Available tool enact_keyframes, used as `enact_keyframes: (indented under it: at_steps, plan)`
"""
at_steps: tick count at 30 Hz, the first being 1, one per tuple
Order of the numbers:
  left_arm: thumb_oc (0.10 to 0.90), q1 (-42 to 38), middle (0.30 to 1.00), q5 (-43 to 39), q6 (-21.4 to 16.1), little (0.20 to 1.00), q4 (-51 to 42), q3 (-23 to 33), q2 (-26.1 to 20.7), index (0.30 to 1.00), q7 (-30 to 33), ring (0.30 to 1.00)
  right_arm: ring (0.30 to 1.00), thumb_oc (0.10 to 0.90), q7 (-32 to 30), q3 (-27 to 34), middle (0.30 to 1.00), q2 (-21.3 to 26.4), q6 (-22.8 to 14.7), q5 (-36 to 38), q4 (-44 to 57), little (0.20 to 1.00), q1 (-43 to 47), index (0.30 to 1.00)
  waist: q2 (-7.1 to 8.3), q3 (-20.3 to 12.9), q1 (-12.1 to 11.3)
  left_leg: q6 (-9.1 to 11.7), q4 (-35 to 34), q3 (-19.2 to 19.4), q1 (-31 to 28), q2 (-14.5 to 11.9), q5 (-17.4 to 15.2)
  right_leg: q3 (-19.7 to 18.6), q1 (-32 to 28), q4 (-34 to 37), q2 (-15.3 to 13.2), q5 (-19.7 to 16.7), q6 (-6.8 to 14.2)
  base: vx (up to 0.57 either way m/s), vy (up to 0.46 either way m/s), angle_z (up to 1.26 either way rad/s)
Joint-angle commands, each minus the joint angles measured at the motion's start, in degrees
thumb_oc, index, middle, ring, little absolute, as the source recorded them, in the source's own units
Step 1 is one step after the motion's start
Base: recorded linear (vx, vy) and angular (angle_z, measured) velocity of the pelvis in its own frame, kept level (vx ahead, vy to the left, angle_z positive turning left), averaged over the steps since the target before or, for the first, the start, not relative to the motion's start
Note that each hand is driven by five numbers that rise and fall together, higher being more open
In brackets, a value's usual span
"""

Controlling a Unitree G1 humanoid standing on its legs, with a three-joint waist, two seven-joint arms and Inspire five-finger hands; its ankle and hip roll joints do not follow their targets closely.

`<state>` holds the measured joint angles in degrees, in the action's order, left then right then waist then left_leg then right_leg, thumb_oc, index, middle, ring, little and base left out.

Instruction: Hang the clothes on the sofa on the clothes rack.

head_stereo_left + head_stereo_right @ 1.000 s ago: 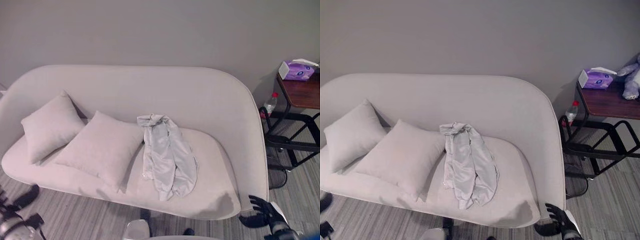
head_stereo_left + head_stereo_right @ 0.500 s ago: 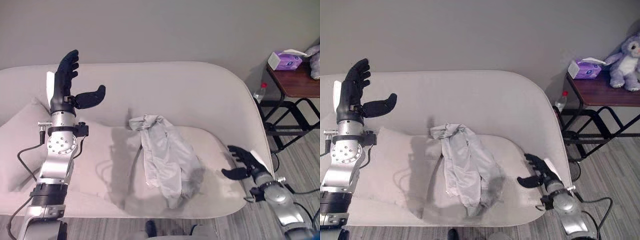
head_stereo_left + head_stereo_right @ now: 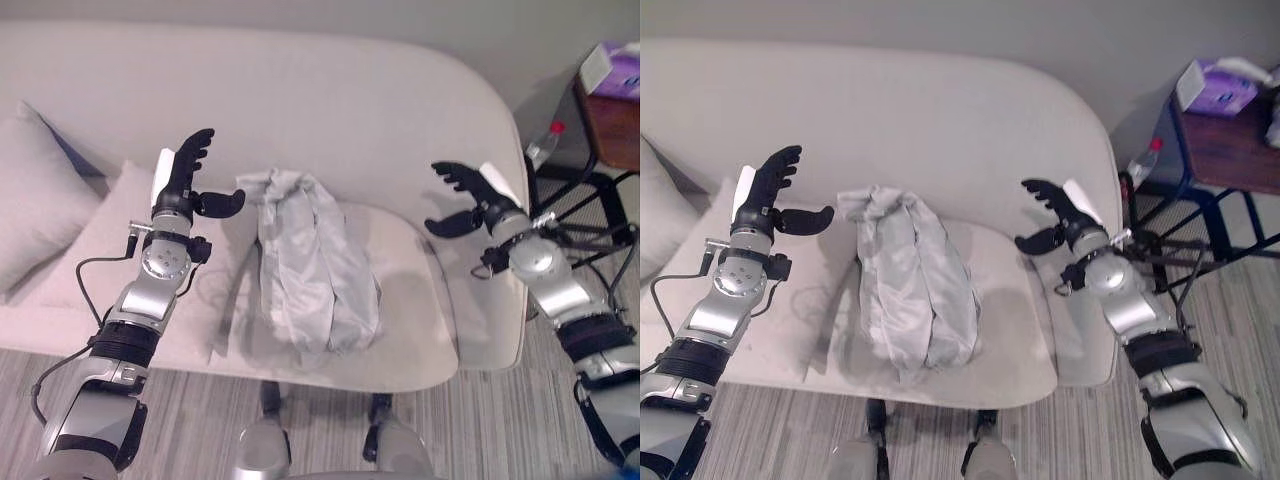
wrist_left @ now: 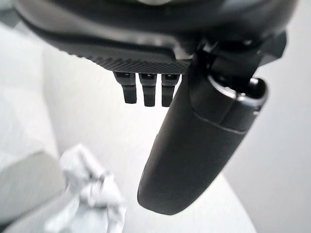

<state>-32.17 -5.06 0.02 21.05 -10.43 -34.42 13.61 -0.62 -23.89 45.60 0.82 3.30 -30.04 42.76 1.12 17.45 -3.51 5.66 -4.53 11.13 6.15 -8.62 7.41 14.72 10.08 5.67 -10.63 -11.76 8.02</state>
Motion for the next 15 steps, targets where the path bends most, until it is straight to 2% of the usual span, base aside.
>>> enact_keyframes:
  at_steps: [1, 4, 5, 8, 14, 15]
  plan:
    - [0.8, -10.1, 0.9, -3.0, -7.1, 0.9, -6.3, 0.4, -4.7, 0.9, 2.8, 0.9, 0.9, 0.8, -3.5, -0.8, 0.9, 1.4, -3.2, 4.7, -0.1, 0.9, 9.5, 0.9, 3.16, -0.6, -2.2, 0.3, -0.5, 0.7, -0.3, 1.4, -4.6, 1.4, -2.6, -0.7, -5.4, 3.0, 3.9, -0.06, -0.037, 0.09]
    - [0.8, -9.4, 0.9, -3.8, -7.8, 0.9, -9.7, 1.3, -5.3, 0.9, 3.0, 0.9, 0.9, 0.8, -3.9, -2.4, 0.9, 1.0, -3.2, 5.9, -3.6, 0.9, 13.6, 0.9, 2.42, 0.0, -2.6, 0.7, -0.5, 0.2, 1.6, 1.0, -4.0, 1.9, -1.3, -0.7, -5.2, 3.0, 3.8, -0.04, -0.01, 0.16]
    - [0.8, -7.3, 0.9, -5.0, -8.9, 0.9, -14.7, 2.8, -6.3, 0.9, 2.8, 0.9, 0.9, 0.8, -4.2, -3.5, 0.9, 0.7, -3.1, 7.8, -8.2, 0.9, 18.1, 0.9, 1.29, 1.0, -3.6, 1.0, -0.5, -0.4, 3.7, 1.2, -3.5, 2.0, 0.5, -0.7, -5.4, 2.7, 3.7, -0.04, 0.053, 0.23]
    - [0.8, -3.7, 0.9, -6.1, -10.2, 0.9, -19.8, 4.4, -7.9, 0.9, 1.4, 0.9, 0.9, 0.8, -4.0, -3.1, 0.9, 0.8, -3.1, 9.9, -12.3, 0.9, 20.4, 0.9, 0.04, 1.4, -4.8, 1.2, -0.5, -0.9, 5.4, 1.5, -3.5, 2.4, 1.5, -0.7, -5.8, 2.5, 3.8, 0.0, 0.056, 0.14]
    - [0.8, 10.1, 0.9, -8.5, -11.7, 0.9, -30.3, 11.2, -9.4, 0.9, -2.0, 0.9, 0.9, 0.8, -3.3, -2.8, 0.9, 3.9, -3.5, 10.6, -17.1, 0.9, 23.1, 0.9, -2.27, 2.1, -7.5, 1.3, -0.5, -1.8, 8.4, 2.6, -3.2, 2.7, 3.5, -0.7, -7.1, 1.9, 4.0, 0.03, 0.056, 0.2]
    - [0.8, 15.2, 0.9, -9.3, -12.1, 0.9, -32.1, 14.2, -10.2, 0.9, -2.8, 0.9, 0.9, 0.8, -3.3, -2.0, 0.9, 5.4, -4.1, 11.0, -18.0, 0.9, 23.0, 0.9, -3.14, 2.3, -8.7, 1.2, -0.5, -2.2, 9.2, 3.2, -3.1, 3.1, 3.9, -0.7, -7.6, 1.9, 4.2, 0.05, 0.062, 0.19]
